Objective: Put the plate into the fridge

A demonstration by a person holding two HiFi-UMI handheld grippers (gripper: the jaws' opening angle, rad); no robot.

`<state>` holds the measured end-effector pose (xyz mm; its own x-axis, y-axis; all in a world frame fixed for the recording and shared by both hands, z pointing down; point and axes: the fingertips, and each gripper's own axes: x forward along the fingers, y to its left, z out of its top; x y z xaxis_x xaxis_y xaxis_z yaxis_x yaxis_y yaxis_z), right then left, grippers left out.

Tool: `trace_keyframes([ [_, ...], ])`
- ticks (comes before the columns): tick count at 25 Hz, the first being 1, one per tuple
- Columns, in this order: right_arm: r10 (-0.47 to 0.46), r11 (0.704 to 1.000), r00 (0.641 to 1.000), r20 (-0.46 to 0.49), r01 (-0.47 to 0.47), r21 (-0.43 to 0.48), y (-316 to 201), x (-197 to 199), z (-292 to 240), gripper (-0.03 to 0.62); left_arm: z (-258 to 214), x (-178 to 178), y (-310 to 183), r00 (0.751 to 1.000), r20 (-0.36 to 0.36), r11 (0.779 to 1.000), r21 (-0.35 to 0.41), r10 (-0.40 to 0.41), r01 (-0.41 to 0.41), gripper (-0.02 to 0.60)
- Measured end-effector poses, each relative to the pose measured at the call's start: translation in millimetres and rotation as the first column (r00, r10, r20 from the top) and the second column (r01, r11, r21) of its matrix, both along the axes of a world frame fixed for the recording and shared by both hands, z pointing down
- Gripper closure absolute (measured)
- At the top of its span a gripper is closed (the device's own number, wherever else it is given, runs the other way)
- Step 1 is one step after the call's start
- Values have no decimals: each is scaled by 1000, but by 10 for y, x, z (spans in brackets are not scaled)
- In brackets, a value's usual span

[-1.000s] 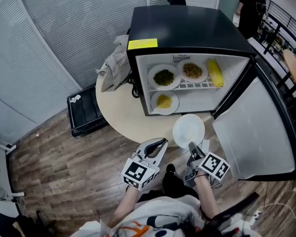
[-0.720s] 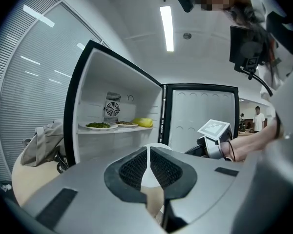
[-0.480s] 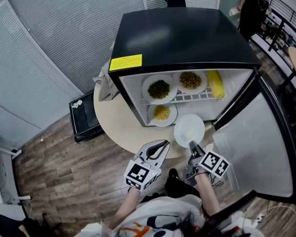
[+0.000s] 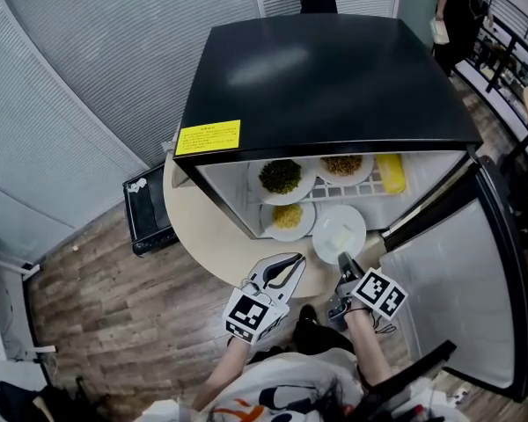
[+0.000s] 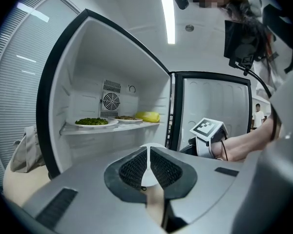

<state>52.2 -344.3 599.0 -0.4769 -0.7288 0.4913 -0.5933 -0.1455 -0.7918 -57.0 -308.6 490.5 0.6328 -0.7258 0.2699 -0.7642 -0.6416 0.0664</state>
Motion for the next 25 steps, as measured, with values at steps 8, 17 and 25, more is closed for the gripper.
trace_keyframes([
  [8, 48, 999, 996, -70, -48, -2, -176, 47, 76, 568, 79, -16, -140, 1000, -1, 1000, -15, -14, 14, 555],
  [17, 106, 994, 985, -133, -103, 31, -381, 49, 124, 568, 166, -41, -176, 1000, -2, 999, -45, -17, 17, 555],
  [25, 140, 989, 975, -175, -128, 79, -617, 21, 171, 568, 186, -114, -201, 999, 0, 998, -54, -32, 32, 555],
])
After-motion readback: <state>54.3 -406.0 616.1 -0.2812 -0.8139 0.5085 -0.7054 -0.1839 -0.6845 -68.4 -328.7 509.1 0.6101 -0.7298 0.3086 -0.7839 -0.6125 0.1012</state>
